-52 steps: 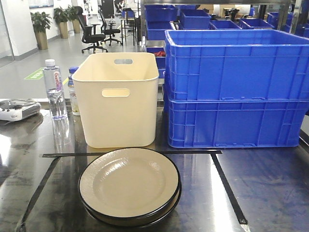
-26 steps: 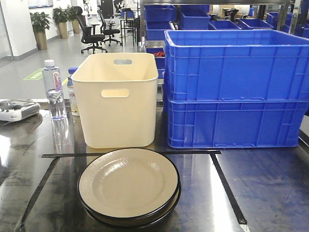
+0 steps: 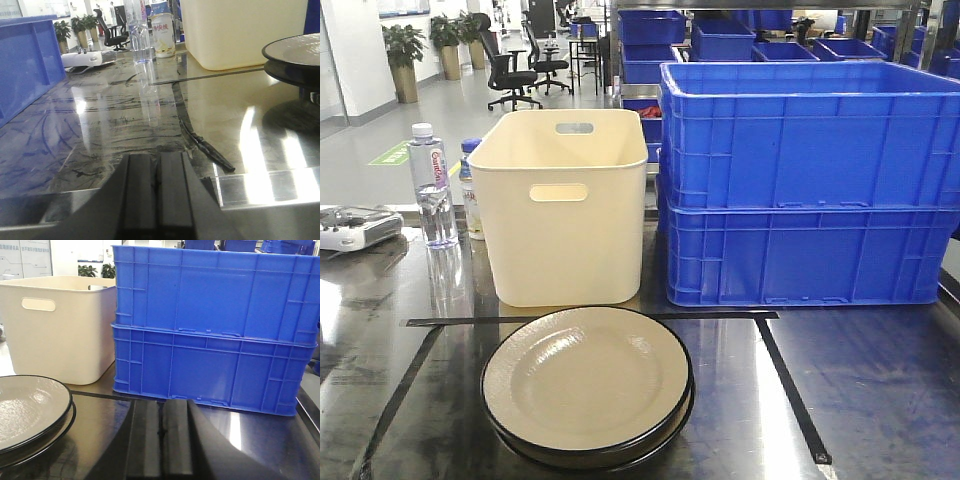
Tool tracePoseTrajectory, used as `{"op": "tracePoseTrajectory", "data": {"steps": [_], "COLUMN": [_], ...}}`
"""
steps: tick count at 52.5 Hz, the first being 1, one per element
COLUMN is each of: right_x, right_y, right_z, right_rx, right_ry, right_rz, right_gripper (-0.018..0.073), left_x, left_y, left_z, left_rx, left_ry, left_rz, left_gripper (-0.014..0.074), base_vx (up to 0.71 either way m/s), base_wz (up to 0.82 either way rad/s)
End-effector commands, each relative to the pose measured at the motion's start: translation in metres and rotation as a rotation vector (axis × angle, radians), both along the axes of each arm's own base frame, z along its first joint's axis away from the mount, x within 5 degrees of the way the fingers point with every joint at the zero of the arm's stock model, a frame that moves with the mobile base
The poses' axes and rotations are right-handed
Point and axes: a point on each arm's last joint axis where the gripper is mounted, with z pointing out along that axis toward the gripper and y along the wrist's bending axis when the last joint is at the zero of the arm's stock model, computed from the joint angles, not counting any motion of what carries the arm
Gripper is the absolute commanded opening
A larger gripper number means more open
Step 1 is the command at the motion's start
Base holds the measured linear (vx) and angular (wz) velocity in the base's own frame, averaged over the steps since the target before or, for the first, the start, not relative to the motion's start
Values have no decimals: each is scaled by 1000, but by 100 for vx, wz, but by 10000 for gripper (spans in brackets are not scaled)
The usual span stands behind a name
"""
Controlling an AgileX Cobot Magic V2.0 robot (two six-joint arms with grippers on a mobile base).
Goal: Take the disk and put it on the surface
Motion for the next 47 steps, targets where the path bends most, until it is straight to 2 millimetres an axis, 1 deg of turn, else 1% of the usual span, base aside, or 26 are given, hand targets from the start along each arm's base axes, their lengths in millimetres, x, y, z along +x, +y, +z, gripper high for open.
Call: {"op": "tracePoseTrajectory", "data": {"steps": [1,13,17,22,26,40,47], "right_x": [-1,-1,-2,-4,-5,-4,-3], "right_y": [1,1,6,13,16,12,9], "right_z": [10,10,12,12,10,0,-4], "right_rx": [39,47,131,110,88,108,88], "right_ry": [-21,-20,-16,-20,0,113,130], "right_rz": [13,15,73,154,179,129,98], "right_gripper": [-9,-9,-9,-9,-9,-9,-9], "left_x": [-1,-1,-1,-1,-1,-1,-1], "left_y": [0,0,0,0,0,0,0], "left_z": [4,4,4,4,4,4,4], "left_rx": [-5,-5,-5,-5,-5,-5,-5], "left_ry": [-83,-83,-83,-83,-83,-83,-83], "left_rz": [-3,-3,-3,-3,-3,-3,-3], "left_gripper": [-2,-2,-2,-2,-2,-2,-2], "base_vx": [0,0,0,0,0,0,0], "base_wz": [0,0,0,0,0,0,0]}}
